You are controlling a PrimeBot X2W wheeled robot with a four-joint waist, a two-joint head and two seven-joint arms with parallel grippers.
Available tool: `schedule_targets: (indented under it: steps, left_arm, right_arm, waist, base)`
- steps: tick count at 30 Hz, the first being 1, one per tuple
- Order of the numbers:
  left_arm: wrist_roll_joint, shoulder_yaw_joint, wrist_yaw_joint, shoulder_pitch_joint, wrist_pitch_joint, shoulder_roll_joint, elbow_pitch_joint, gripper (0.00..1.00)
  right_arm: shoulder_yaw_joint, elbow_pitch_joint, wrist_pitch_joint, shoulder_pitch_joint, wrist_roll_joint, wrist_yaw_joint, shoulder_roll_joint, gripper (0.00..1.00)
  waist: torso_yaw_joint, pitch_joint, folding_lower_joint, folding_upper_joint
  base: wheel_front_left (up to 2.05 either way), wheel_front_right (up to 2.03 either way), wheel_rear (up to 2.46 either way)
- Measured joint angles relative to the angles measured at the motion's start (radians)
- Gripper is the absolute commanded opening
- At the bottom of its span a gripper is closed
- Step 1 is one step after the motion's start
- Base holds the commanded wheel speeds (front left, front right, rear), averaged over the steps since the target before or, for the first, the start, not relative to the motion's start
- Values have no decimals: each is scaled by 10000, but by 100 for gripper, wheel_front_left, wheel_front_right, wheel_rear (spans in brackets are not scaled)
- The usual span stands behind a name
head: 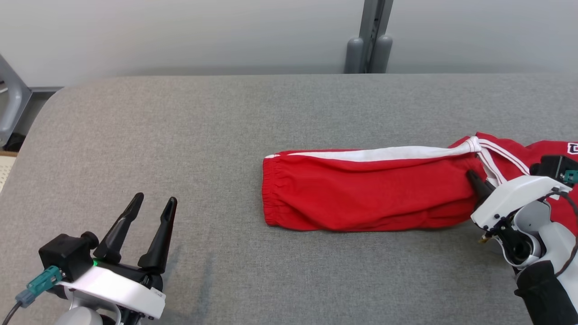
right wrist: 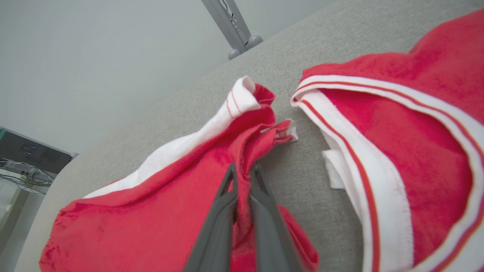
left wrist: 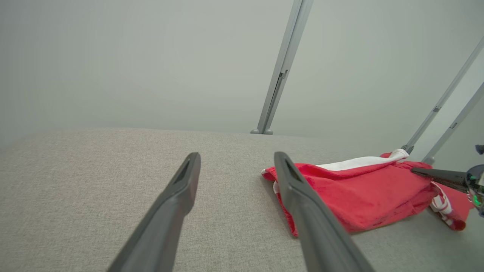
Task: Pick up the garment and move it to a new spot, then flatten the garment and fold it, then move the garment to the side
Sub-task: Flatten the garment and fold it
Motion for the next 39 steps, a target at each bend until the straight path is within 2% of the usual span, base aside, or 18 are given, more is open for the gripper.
schedule_targets:
  steps: [13, 17, 21, 31, 37, 39]
  left_arm:
    - [-2, -155, 127, 65, 86, -140, -86, 100]
    - [-15, -192, 151, 97, 86, -188, -44, 100]
    - [-17, -217, 171, 112, 86, -240, -6, 100]
    - [-35, -330, 111, 49, 109, -405, 265, 100]
    - [-77, -309, 13, 0, 100, -408, 426, 100]
    - [-77, -309, -50, -31, 100, -412, 466, 100]
  right_arm:
    - [934, -993, -512, 219, 188, 0, -316, 0]
    - [1544, -1321, -533, -129, -17, 0, -144, 0]
    - [2272, -1381, -261, -532, -132, 0, 376, 0]
    - [3716, -71, 224, -1236, -207, 0, 1365, 0]
    - [4328, 909, 209, -1582, -35, 0, 1515, 0]
    - [4694, 825, 194, -1589, 320, 0, 1515, 0]
  waist:
    - [189, -371, 0, 0]
    - [406, -473, 0, 0]
    - [668, -546, 0, 0]
    - [1537, -586, 0, 0]
    - [1828, -461, 0, 0]
    - [1875, -408, 0, 0]
  base:
    - [0, 0, 0]
    - [0, 0, 0]
    - [0, 0, 0]
    - [0, 0, 0]
    - [0, 0, 0]
    - [0, 0, 0]
